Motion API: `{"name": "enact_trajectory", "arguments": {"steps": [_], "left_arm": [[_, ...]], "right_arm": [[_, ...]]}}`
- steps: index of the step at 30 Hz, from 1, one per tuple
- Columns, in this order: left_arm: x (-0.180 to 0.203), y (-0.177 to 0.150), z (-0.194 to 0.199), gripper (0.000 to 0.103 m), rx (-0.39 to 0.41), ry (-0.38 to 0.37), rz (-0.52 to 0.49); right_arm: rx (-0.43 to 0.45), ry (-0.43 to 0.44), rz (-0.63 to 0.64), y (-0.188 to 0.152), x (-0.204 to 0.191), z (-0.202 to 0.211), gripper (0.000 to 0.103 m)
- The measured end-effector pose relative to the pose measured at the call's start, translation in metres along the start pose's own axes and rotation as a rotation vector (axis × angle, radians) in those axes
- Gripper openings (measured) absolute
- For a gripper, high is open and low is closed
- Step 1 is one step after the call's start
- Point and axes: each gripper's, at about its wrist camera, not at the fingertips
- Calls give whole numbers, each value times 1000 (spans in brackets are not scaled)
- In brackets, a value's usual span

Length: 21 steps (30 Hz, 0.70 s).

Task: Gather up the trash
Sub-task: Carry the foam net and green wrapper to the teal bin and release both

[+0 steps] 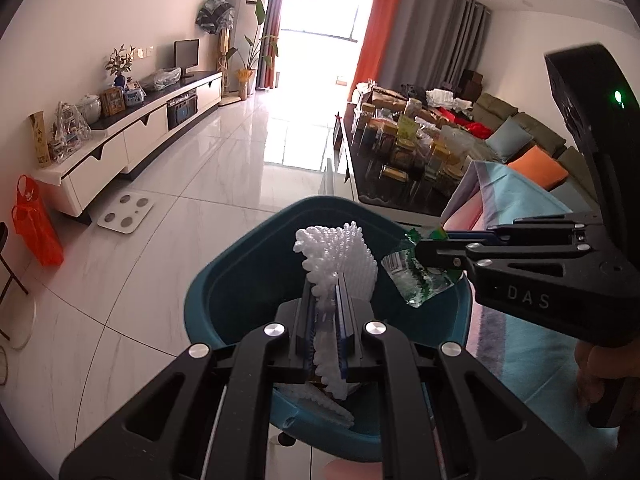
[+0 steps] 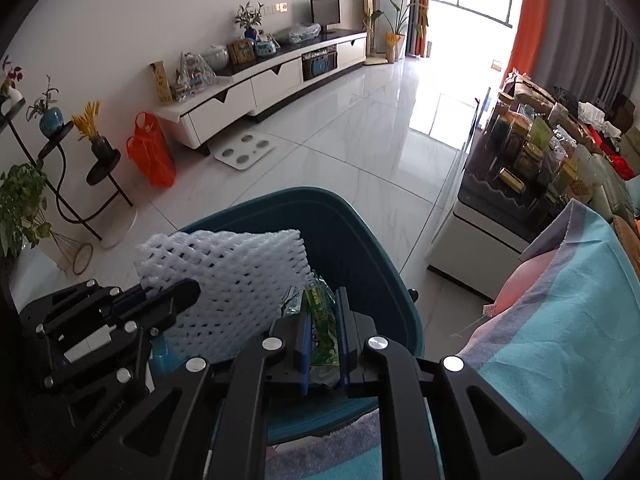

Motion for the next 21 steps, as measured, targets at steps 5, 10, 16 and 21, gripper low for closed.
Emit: {"name": "enact_trajectory", "arguments": {"steps": [5,10,16,21], "left_arm": [[6,-6,-17,10,-18,0,-13],[7,-8,-20,22,-24,3,-13],[6,-7,-17,46,0,12,5],[-3,-3,6,78,55,51,36]], "right_arm": [[-23,0,1,3,-3,-7,17],[-29,-9,-1,5,-3,-8,32],[-7,-3,-36,7,5,-5,48],[38,20,-84,6,16,7,68]]}}
Point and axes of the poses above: each gripper's, at about its wrist camera, not at the fingertips, and z roughly against the way its jaws point, x to its right, y to its top, and after that the axes turned 4 degrees about x, right-handed
